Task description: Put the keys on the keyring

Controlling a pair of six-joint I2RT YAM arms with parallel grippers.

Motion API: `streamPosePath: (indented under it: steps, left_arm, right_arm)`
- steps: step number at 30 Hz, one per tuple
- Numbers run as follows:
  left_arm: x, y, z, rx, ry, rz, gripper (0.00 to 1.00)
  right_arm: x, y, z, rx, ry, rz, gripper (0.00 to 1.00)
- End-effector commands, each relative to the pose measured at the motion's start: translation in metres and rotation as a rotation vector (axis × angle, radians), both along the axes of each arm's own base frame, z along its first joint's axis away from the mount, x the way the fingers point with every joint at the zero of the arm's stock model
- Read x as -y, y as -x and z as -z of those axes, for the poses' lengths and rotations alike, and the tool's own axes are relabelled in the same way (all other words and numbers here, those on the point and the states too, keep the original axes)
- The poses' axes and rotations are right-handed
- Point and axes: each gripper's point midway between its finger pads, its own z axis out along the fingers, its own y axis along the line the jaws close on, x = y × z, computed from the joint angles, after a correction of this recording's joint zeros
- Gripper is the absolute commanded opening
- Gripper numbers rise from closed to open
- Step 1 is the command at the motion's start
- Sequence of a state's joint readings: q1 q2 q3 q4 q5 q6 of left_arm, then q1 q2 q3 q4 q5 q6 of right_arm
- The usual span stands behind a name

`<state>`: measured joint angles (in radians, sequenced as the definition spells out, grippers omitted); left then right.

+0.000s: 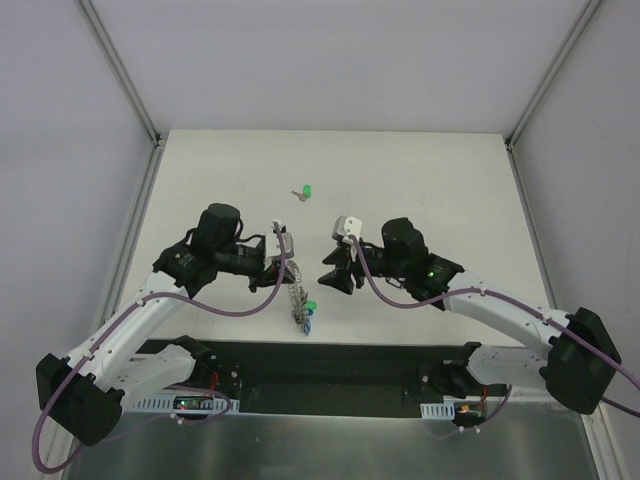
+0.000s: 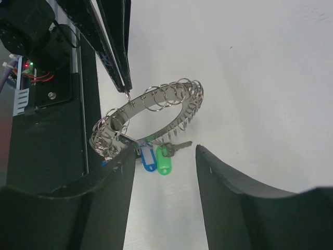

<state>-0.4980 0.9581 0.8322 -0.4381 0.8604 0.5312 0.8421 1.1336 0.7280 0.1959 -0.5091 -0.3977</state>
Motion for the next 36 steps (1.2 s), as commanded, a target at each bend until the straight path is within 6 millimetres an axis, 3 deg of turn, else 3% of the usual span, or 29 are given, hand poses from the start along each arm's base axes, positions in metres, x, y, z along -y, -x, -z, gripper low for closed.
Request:
streamPosePath:
  steps: [1, 12, 20, 36]
  left_arm:
    - [0.009, 0.005, -0.011, 0.057, 0.032, 0.078, 0.0]
    - [0.014, 0.005, -0.006, 0.026, 0.043, 0.103, 0.0]
    - [0.015, 0.006, -0.006, 0.022, 0.048, 0.107, 0.0]
    - [0.015, 0.007, -0.007, 0.017, 0.057, 0.105, 0.0]
  right_arm:
    - [-0.023, 0.005, -0.026, 0.04, -0.07, -0.134, 0.51]
    - [-0.042, 0.016, -0.024, 0.013, -0.066, -0.261, 0.36]
    - [-0.051, 0.02, -0.016, -0.01, -0.048, -0.313, 0.34]
    - [-0.06, 0.025, -0.004, -0.04, -0.02, -0.347, 0.17]
